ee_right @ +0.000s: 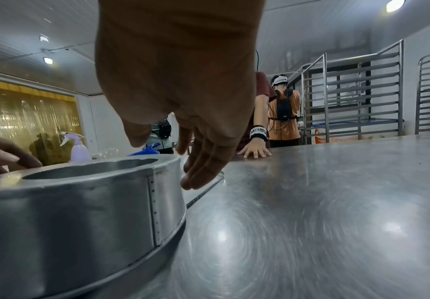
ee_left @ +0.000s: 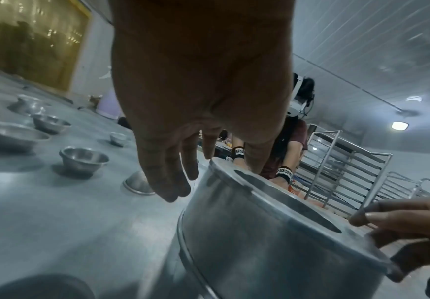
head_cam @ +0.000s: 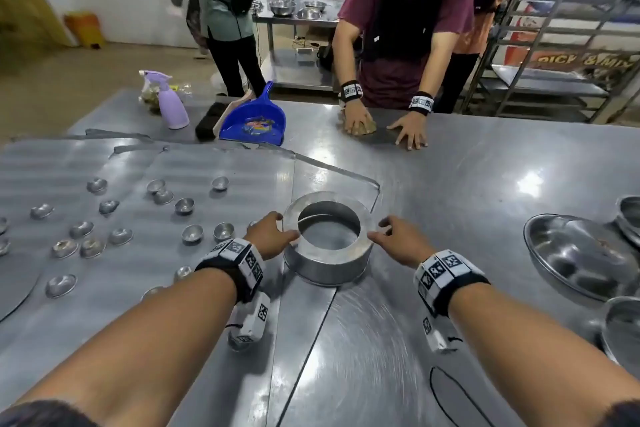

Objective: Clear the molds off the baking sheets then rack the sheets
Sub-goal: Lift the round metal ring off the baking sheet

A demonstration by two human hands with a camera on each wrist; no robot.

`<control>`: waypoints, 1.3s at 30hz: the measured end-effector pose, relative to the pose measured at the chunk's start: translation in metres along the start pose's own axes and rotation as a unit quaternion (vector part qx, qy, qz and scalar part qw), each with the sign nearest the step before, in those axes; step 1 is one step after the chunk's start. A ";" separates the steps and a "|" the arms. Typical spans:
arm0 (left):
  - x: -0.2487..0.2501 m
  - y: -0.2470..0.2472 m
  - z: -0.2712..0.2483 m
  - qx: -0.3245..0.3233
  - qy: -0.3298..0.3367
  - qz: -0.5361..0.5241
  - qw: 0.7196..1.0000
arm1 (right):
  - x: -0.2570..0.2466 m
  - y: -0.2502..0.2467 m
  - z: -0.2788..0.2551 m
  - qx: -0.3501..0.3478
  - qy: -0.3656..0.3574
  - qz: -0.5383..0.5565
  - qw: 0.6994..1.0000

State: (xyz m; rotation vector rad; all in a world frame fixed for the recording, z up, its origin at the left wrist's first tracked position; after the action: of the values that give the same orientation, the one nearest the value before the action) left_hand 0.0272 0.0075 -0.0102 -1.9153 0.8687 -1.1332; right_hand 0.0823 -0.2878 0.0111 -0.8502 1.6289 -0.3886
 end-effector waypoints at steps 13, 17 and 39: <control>0.005 0.008 0.014 -0.067 -0.001 -0.163 0.984 | 0.021 0.018 0.025 -0.119 0.056 0.159 0.979; 0.004 0.009 0.015 -0.069 0.010 -0.178 0.982 | 0.025 0.024 0.026 -0.126 0.053 0.165 0.977; 0.021 -0.004 -0.044 0.020 0.098 -0.351 0.931 | 0.001 -0.009 -0.029 0.002 -0.047 0.415 0.908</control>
State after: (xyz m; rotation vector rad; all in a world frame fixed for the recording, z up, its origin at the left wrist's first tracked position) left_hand -0.0037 -0.0191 0.0163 -2.1676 0.2281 -1.7617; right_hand 0.0578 -0.3008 0.0235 -0.1091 1.7333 0.2497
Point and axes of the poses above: each hand's wrist, its own z-axis towards the middle knuckle, its own y-axis out of the palm, x = y × z, the point moved 3 cm from there along z, towards the middle knuckle, and after that the axes turned 15 degrees about z, right-handed, at the moved point
